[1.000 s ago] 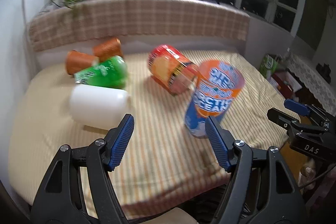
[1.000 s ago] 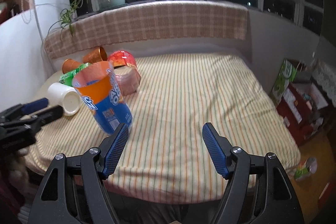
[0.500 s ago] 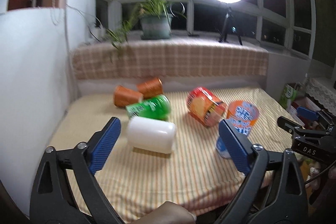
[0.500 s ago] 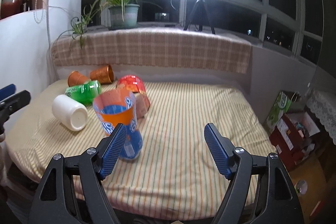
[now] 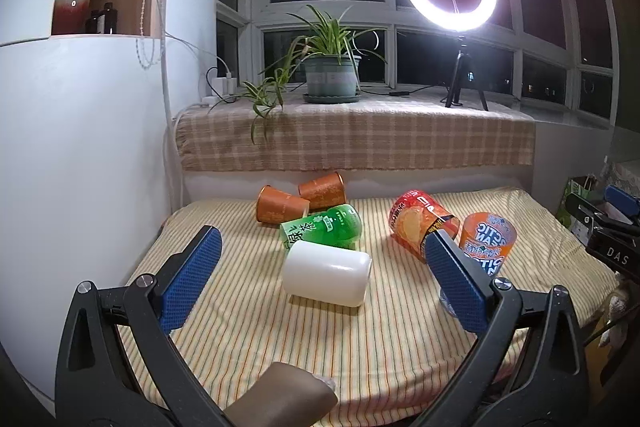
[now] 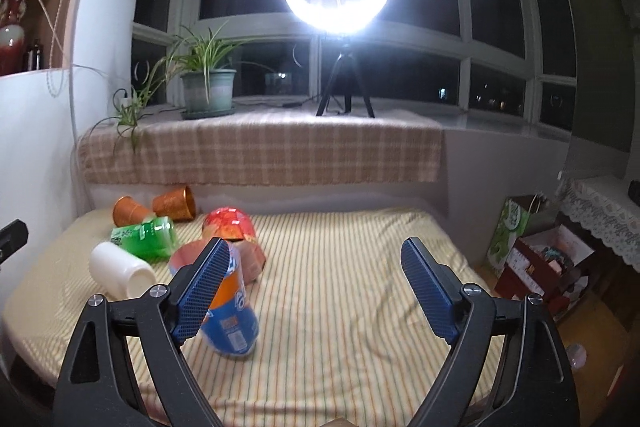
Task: Flip cup upright
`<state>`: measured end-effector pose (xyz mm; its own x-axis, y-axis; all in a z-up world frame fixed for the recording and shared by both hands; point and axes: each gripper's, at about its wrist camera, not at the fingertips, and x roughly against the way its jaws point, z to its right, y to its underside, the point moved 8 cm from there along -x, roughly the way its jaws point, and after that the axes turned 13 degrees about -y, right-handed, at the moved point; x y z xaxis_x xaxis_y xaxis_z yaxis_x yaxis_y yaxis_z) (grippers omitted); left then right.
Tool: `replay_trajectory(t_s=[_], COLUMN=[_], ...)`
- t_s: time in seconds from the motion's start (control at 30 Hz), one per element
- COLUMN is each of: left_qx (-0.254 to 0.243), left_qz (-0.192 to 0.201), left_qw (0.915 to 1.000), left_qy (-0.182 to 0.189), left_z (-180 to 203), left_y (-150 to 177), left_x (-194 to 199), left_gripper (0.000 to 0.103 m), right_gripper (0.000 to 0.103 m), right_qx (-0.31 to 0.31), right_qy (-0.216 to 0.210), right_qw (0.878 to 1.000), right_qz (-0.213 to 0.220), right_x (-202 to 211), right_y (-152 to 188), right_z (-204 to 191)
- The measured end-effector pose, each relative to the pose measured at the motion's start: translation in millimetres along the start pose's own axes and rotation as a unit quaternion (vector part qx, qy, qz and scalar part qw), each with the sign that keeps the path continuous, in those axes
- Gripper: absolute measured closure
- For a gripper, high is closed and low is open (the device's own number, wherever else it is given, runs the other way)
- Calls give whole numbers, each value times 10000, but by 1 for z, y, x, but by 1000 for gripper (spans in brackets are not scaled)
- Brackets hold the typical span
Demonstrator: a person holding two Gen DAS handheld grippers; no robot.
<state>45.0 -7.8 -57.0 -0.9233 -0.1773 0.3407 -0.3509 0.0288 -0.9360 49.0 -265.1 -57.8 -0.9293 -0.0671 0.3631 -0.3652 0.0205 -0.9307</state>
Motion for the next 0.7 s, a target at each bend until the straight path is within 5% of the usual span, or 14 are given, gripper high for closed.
replay_trajectory(t_s=[0.7], left_qx=[-4], left_qz=[-9], left_qw=[10000], left_qy=[-7], left_z=[-1], left_y=[0], left_x=[0], left_gripper=[0], right_gripper=[15], right_qx=[45], right_qy=[54], right_qw=[10000], right_qz=[57], right_x=[0], right_y=[-2], right_z=[-1])
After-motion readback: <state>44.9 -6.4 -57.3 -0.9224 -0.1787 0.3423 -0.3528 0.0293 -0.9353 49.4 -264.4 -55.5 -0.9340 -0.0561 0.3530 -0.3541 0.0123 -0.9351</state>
